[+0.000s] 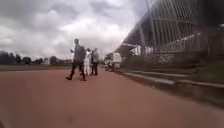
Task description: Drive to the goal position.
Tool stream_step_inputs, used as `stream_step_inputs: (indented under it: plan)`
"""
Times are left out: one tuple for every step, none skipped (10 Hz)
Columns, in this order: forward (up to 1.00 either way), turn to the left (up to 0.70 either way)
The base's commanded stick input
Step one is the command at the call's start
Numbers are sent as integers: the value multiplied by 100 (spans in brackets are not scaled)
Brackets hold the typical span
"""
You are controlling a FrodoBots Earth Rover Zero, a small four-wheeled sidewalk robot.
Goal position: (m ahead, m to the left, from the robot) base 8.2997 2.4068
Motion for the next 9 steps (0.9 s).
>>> stream_step_inputs:
  plan:
    - [100,1]
    - [100,1]
    - [100,1]
    - [100,1]
    - [100,1]
    - [100,1]
    - [100,1]
    - [100,1]
    - [100,1]
